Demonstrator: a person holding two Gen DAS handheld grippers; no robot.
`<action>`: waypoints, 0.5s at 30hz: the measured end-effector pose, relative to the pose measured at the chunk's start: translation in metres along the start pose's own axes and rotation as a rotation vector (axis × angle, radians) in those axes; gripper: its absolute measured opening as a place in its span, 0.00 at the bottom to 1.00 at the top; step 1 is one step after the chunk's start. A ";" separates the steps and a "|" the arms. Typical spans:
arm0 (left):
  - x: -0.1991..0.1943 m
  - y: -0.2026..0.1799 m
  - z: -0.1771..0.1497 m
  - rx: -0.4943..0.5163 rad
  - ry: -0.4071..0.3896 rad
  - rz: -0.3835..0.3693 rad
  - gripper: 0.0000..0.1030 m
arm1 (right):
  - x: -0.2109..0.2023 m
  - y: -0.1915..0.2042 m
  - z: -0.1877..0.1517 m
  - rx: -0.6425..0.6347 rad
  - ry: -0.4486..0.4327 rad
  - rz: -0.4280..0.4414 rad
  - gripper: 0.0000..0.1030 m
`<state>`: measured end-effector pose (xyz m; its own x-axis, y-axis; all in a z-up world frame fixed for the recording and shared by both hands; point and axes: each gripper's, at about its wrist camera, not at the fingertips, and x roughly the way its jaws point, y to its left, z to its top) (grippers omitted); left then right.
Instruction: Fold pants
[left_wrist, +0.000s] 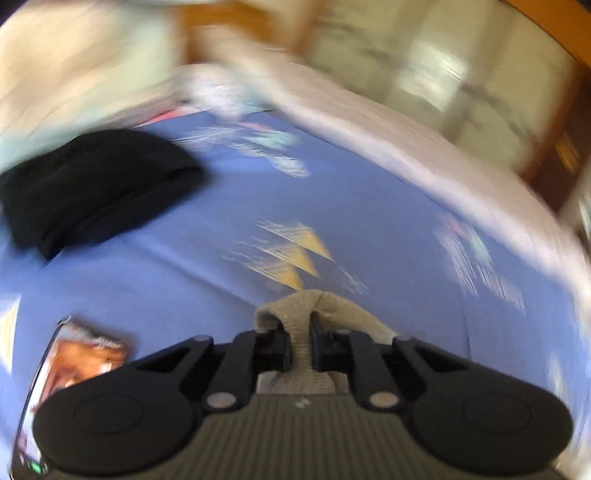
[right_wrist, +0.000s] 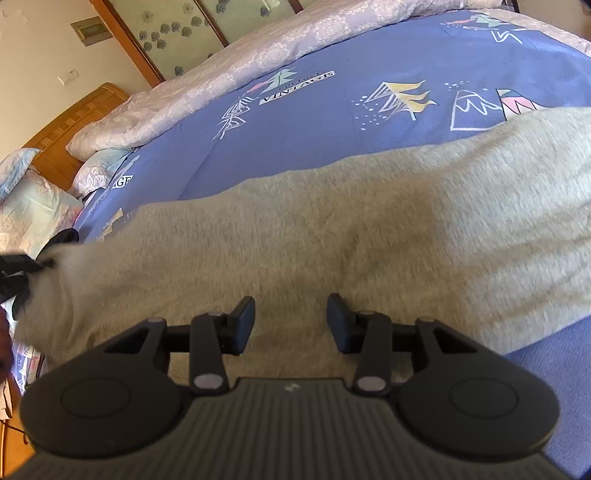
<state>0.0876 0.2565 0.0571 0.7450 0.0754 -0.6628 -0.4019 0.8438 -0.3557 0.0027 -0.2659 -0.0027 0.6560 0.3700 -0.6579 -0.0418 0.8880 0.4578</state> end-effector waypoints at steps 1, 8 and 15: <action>0.015 0.006 0.002 -0.035 0.057 0.009 0.10 | 0.001 0.001 -0.001 0.000 -0.002 0.001 0.45; 0.022 0.005 -0.001 0.038 0.123 0.055 0.48 | 0.003 0.012 0.000 -0.050 0.002 -0.026 0.46; -0.061 0.037 0.000 -0.061 0.109 -0.093 0.51 | 0.005 0.007 0.001 -0.009 -0.004 -0.007 0.49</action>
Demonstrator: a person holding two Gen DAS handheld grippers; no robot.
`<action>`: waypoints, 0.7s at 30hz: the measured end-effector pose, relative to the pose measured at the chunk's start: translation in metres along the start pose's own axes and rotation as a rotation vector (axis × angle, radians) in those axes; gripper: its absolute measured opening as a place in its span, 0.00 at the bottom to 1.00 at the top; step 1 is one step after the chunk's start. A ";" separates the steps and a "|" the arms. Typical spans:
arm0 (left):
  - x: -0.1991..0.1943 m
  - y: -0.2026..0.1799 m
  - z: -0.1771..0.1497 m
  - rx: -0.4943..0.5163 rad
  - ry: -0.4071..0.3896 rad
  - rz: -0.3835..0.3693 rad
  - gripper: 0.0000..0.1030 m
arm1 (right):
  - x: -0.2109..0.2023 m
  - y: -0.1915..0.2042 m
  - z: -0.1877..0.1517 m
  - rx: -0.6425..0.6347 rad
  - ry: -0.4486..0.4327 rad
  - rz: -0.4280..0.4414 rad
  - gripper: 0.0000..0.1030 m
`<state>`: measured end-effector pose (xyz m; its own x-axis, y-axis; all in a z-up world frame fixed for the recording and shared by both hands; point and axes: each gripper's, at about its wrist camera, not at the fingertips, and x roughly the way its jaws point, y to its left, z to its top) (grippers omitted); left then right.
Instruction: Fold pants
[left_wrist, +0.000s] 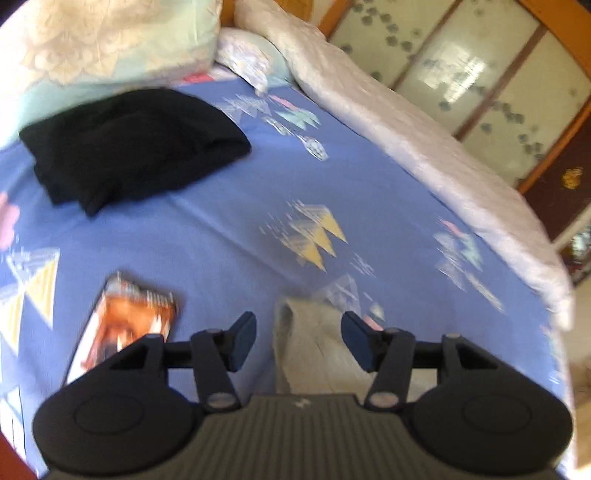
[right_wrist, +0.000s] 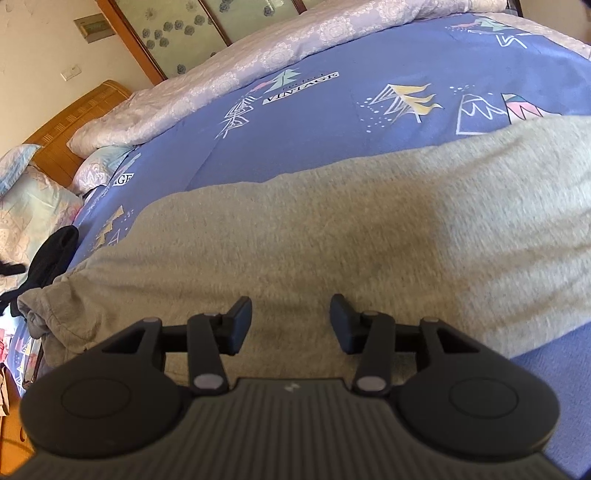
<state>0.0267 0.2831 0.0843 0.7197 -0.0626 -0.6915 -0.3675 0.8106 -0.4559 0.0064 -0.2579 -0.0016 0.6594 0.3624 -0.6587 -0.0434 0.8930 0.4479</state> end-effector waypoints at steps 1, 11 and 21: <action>-0.005 -0.003 -0.004 -0.002 0.016 -0.030 0.51 | 0.000 0.001 -0.001 -0.003 -0.003 -0.003 0.49; 0.018 -0.004 -0.053 -0.258 0.212 -0.248 0.89 | 0.002 0.006 -0.002 -0.042 -0.006 -0.027 0.49; 0.039 0.003 -0.043 -0.294 0.190 -0.246 0.17 | 0.003 0.013 -0.006 -0.078 -0.015 -0.044 0.50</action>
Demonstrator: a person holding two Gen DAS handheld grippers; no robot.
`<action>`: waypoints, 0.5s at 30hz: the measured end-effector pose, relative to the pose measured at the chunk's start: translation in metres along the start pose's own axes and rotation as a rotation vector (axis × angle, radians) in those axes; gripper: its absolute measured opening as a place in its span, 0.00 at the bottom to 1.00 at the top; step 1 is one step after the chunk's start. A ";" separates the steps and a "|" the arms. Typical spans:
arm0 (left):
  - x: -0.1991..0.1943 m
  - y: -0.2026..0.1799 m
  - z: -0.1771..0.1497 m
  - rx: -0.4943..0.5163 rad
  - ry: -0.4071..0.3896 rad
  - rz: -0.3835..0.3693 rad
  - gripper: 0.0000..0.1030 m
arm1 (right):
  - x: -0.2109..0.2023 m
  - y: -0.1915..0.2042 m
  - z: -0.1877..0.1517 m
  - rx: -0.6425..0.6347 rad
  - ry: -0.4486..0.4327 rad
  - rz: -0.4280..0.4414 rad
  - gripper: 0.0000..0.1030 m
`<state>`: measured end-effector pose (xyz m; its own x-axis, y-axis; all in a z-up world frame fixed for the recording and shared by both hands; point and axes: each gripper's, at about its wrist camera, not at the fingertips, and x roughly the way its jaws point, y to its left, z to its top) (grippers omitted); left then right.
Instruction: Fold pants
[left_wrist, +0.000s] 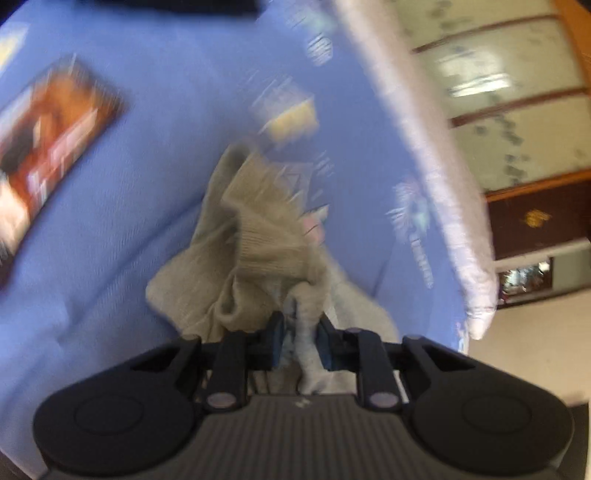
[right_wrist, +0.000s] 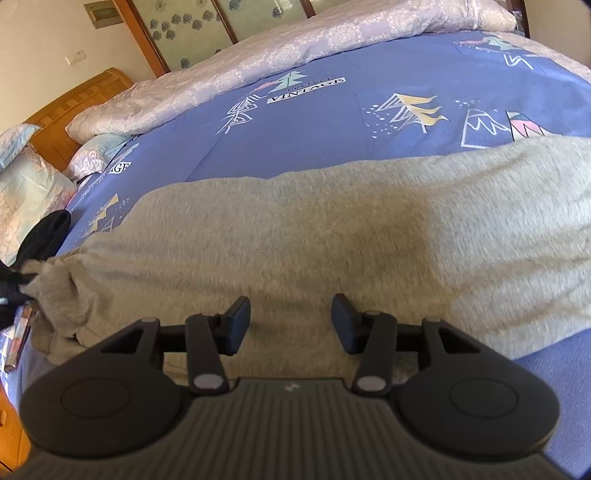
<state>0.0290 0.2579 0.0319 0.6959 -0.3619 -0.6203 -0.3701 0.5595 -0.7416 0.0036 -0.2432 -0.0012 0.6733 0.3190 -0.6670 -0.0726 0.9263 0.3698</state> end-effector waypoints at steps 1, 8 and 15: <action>-0.018 -0.014 -0.003 0.118 -0.067 0.005 0.17 | 0.000 0.001 -0.001 -0.009 -0.002 -0.003 0.50; -0.034 -0.022 -0.045 0.501 -0.066 0.210 0.17 | 0.002 0.007 -0.002 -0.028 -0.012 -0.020 0.52; -0.011 0.013 -0.047 0.405 0.003 0.356 0.56 | 0.001 0.015 0.002 -0.044 0.006 -0.034 0.52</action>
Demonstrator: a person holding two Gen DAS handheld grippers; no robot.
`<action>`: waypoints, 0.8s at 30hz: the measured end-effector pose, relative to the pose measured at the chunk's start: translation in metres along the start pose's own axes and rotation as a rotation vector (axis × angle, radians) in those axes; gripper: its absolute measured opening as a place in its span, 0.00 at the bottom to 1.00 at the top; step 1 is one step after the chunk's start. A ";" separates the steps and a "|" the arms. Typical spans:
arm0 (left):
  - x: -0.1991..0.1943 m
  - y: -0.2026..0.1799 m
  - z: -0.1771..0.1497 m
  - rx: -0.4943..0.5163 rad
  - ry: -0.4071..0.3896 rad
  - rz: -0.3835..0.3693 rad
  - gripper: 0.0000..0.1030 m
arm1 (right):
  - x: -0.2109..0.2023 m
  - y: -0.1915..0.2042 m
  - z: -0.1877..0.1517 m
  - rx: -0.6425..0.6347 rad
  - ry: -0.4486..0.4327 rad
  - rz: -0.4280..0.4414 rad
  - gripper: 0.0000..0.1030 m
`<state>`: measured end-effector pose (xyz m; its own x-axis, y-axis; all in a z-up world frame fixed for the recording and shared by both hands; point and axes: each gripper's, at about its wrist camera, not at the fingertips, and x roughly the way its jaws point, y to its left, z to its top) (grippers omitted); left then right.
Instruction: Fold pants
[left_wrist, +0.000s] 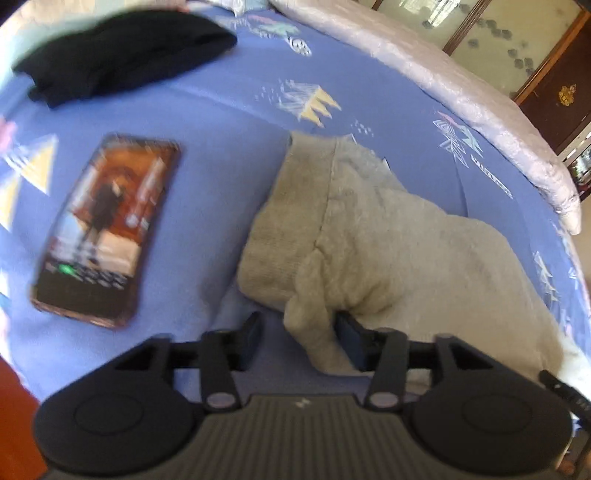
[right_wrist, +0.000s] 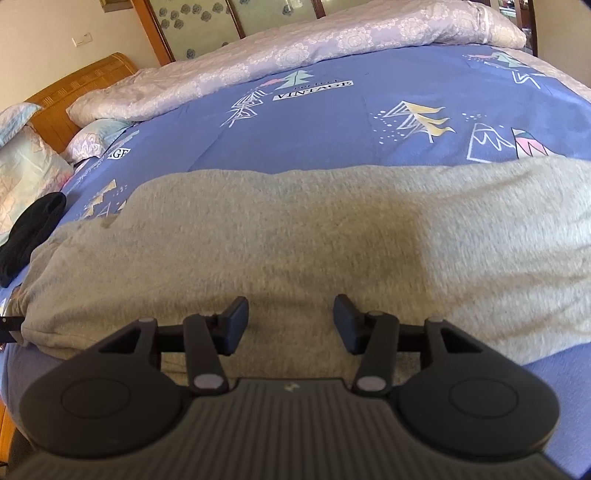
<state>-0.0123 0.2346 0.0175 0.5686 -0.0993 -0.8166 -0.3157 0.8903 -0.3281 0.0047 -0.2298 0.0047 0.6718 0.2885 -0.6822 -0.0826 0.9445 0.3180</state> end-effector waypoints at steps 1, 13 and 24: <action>-0.007 0.001 0.003 -0.004 -0.016 0.002 0.65 | -0.003 -0.002 0.001 0.023 -0.005 0.012 0.52; 0.041 0.019 0.005 -0.318 0.045 -0.316 0.94 | -0.025 0.022 0.001 0.057 -0.031 0.199 0.52; -0.004 0.014 0.003 -0.254 0.033 -0.183 0.24 | 0.004 0.047 -0.021 0.006 0.145 0.265 0.40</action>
<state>-0.0168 0.2485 0.0174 0.6102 -0.2657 -0.7464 -0.3921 0.7173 -0.5759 -0.0117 -0.1806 0.0032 0.5157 0.5446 -0.6614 -0.2363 0.8324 0.5013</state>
